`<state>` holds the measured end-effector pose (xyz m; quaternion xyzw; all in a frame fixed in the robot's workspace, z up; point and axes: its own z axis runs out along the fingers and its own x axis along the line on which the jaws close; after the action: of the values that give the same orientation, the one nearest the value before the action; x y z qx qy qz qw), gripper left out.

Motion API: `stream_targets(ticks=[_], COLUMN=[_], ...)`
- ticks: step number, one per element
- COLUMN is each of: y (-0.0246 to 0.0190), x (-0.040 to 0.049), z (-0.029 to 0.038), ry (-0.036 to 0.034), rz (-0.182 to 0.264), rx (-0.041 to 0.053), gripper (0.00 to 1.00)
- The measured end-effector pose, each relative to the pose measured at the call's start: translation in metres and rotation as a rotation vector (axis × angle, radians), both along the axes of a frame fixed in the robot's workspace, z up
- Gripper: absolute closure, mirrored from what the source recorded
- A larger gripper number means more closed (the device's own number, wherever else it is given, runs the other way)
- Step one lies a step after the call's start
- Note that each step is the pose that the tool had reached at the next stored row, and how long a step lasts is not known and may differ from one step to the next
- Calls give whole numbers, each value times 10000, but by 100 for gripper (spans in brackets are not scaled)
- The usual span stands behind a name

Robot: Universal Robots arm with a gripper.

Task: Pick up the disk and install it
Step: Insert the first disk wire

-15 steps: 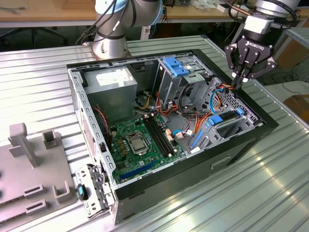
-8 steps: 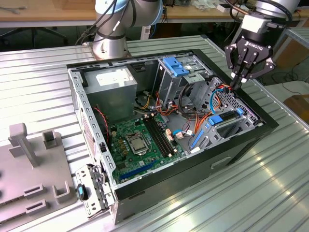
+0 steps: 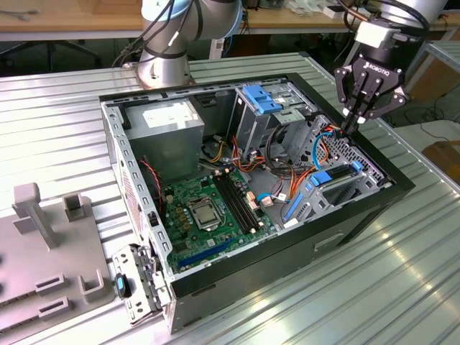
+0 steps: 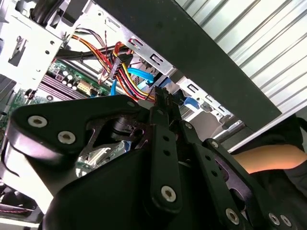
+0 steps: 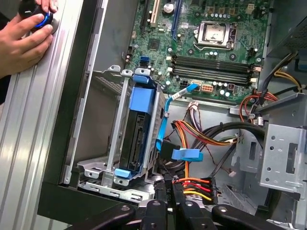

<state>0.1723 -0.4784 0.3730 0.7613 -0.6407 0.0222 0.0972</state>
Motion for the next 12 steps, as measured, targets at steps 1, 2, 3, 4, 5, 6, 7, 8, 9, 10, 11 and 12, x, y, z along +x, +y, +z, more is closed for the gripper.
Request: stream_targets(ticks=[1,2,3,4,5,6,7,8,9,10,11,12], y=[-1,-1,-1,-1,0,-1,-4,-12,-23,-36,-61,-82], x=[-1,-2,-3,-10,-16,-20,-21,-22,-23,-24,-24,-25], z=[-1,-2,-3,-4,-5,-5,-5,-6,-7,-9,-9,-10], ry=[-61,-185,-275,-325,-355,-371,-373,-374,-374,-374,-374,-374], rz=[-7,-18,-26,-28,-34,-39,-44,-49,-53,-55,-54,-54], rx=[13,27,51,104,132,145,144,142,144,145,144,144], gripper=[84,84,84,84,84,84,84,84,84,84,84,84])
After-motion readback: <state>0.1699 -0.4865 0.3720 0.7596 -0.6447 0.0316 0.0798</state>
